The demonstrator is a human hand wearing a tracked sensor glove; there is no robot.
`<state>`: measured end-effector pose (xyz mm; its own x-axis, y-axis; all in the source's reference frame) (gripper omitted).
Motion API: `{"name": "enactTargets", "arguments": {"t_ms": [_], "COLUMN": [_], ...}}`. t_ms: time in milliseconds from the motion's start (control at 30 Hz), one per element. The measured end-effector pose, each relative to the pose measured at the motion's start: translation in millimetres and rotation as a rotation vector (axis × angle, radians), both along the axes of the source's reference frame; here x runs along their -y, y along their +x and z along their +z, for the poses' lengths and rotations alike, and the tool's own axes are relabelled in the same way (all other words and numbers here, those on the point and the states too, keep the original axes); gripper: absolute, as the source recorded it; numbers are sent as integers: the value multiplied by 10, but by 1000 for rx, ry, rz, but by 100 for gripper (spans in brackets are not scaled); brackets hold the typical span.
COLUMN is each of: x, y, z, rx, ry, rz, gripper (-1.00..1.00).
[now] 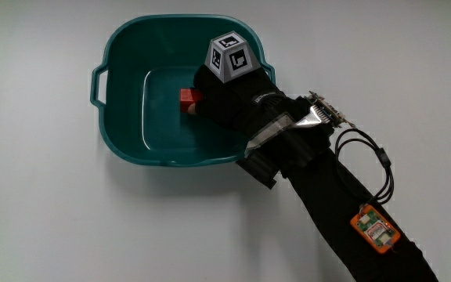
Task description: Pick red block
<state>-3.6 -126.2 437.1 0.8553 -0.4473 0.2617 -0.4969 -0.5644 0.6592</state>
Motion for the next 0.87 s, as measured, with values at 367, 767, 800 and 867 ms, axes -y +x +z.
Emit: {"name": "enactTargets", "arguments": {"t_ms": [367,767,800,867], "x": [-85,-305,-315,-337], "y": [28,274,320,411], "z": [-399,-651,-684,-764], "rx": [47,41,45,8], "ry": [63,111,135,204], "rz": [-57,-96,-79,-55], "gripper": [100,100,100,100]}}
